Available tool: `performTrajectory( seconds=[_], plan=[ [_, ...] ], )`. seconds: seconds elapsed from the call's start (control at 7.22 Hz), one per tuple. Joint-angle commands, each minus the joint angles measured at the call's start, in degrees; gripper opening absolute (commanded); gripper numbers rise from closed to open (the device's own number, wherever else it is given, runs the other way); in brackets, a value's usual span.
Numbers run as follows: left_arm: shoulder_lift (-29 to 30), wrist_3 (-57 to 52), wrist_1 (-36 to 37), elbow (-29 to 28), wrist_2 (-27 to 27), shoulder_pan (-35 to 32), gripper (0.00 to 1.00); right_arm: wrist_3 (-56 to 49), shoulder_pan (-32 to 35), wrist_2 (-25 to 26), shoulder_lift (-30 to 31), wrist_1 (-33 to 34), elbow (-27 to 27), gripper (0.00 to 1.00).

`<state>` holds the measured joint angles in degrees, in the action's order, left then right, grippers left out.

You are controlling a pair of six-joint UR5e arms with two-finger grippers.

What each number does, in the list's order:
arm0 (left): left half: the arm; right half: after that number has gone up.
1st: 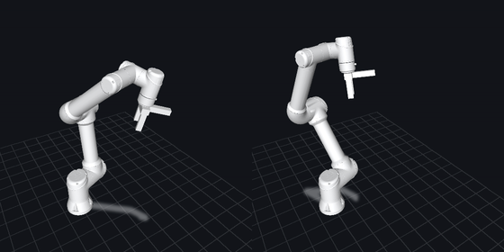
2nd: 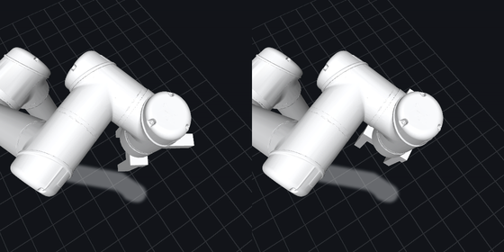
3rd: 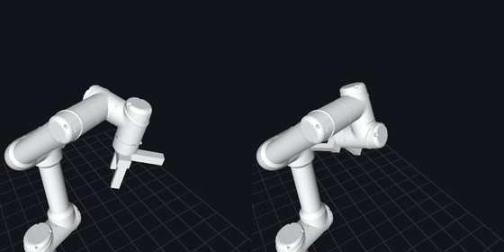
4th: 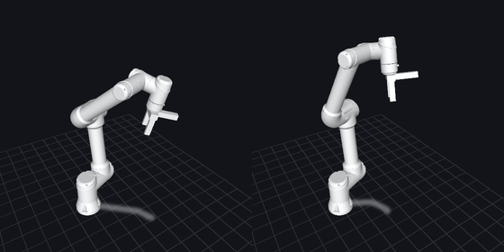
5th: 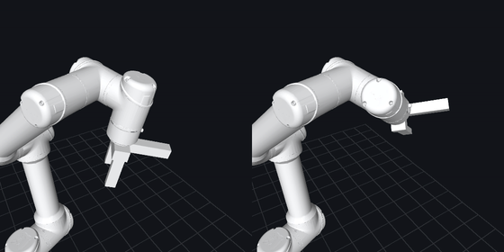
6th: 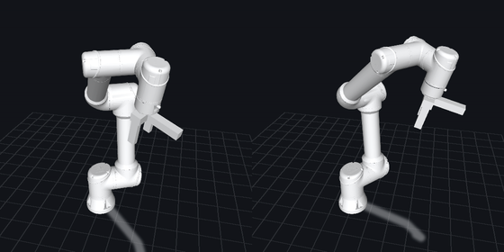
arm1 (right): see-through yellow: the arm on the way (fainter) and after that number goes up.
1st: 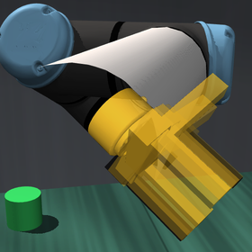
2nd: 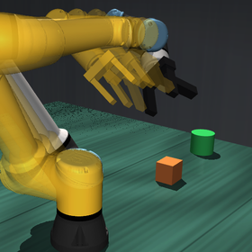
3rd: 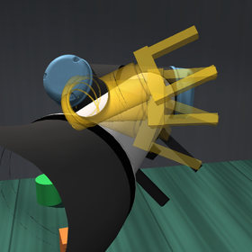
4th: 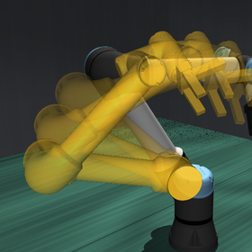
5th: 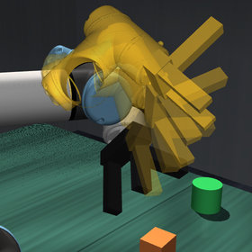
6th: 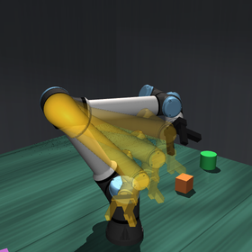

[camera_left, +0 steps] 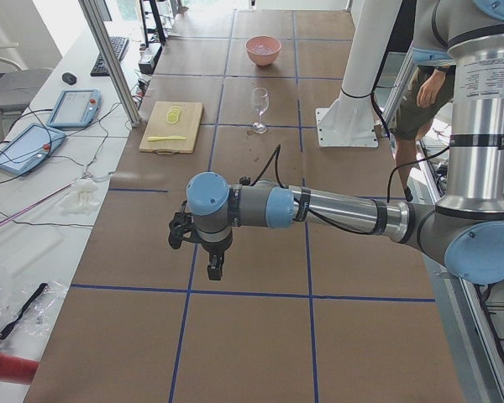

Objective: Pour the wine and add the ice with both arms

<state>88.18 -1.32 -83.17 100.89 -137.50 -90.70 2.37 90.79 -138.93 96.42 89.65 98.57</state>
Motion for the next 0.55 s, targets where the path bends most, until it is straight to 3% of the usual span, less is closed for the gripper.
performTrajectory(
  seconds=[0.0, 0.42],
  plan=[
    [0.15, 0.0, -0.15, 0.35, -0.04, -0.09, 1.0, 0.35, 0.0, 0.32, -0.61, 0.0, 0.04, 1.0],
    [3.39, 0.88, 0.12, 9.28, 0.13, -0.26, 1.0, 0.79, 0.0, -0.29, -0.71, 0.0, 0.91, 1.0]
  ],
)
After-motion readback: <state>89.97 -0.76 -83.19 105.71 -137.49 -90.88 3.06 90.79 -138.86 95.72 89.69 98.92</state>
